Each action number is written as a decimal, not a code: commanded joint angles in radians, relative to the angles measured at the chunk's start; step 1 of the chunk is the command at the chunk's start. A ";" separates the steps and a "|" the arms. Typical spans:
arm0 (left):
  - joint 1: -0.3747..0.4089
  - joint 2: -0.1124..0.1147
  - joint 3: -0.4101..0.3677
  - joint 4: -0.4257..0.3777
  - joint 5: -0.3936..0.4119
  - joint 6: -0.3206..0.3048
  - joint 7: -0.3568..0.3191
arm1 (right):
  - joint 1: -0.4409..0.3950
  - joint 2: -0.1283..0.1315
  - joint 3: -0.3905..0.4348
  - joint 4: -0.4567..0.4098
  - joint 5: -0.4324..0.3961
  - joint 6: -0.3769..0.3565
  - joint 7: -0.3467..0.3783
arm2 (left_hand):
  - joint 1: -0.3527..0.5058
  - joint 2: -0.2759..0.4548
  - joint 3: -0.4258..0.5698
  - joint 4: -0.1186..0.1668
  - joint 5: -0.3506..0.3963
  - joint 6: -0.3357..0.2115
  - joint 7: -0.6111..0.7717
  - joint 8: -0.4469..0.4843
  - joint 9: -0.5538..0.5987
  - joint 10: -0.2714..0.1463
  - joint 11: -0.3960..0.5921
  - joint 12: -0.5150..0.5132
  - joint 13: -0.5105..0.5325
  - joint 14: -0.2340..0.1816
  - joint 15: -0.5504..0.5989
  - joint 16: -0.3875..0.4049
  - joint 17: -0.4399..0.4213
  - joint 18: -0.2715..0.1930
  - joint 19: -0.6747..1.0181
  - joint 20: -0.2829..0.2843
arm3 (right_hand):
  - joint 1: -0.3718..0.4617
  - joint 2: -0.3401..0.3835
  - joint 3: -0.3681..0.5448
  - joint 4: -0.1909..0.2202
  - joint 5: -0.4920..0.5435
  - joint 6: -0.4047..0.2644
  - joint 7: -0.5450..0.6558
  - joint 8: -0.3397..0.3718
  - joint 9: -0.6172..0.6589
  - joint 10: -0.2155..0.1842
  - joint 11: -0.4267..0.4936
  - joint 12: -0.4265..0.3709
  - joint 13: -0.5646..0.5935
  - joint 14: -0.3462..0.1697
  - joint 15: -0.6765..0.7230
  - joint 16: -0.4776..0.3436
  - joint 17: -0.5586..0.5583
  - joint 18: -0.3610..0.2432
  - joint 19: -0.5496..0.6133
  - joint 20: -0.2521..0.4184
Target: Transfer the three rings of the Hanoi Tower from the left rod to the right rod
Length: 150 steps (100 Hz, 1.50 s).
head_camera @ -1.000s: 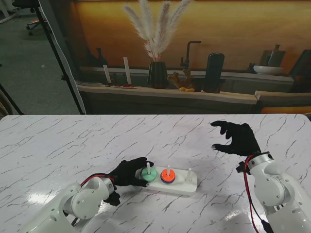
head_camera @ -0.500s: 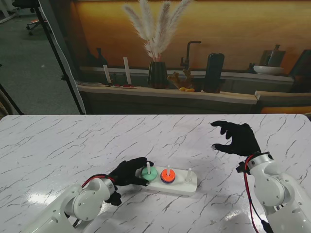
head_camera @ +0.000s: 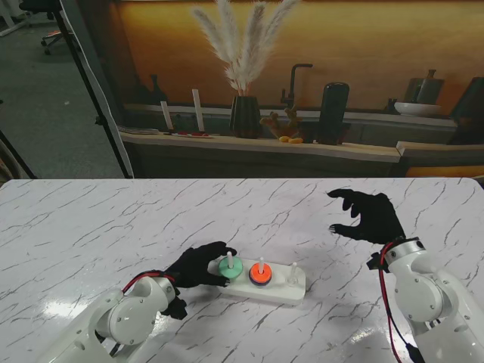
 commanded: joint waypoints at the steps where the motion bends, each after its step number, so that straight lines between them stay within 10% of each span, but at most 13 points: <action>1: 0.001 -0.004 -0.002 -0.006 -0.010 -0.019 -0.004 | -0.010 -0.008 -0.005 0.002 0.003 0.001 0.000 | 0.082 0.103 0.029 -0.002 0.064 -0.037 0.096 0.035 0.018 -0.017 0.020 0.013 0.024 -0.012 0.021 0.009 -0.005 0.028 0.037 -0.009 | 0.006 0.004 -0.014 0.056 0.009 -0.007 0.004 0.017 0.019 -0.015 0.019 0.015 0.017 -0.005 0.025 0.015 -0.003 0.212 0.016 -0.008; 150: -0.002 0.002 -0.060 -0.125 0.010 -0.004 -0.040 | -0.022 -0.011 -0.024 0.043 0.038 0.013 0.002 | 0.074 0.105 0.011 0.001 0.064 -0.033 0.076 0.021 0.024 -0.017 0.015 0.010 0.028 -0.010 0.017 0.007 -0.011 0.030 0.032 -0.016 | 0.015 0.007 -0.018 0.059 0.018 -0.007 0.007 0.019 0.020 -0.014 0.020 0.016 0.016 -0.004 0.026 0.016 -0.006 0.212 0.016 -0.008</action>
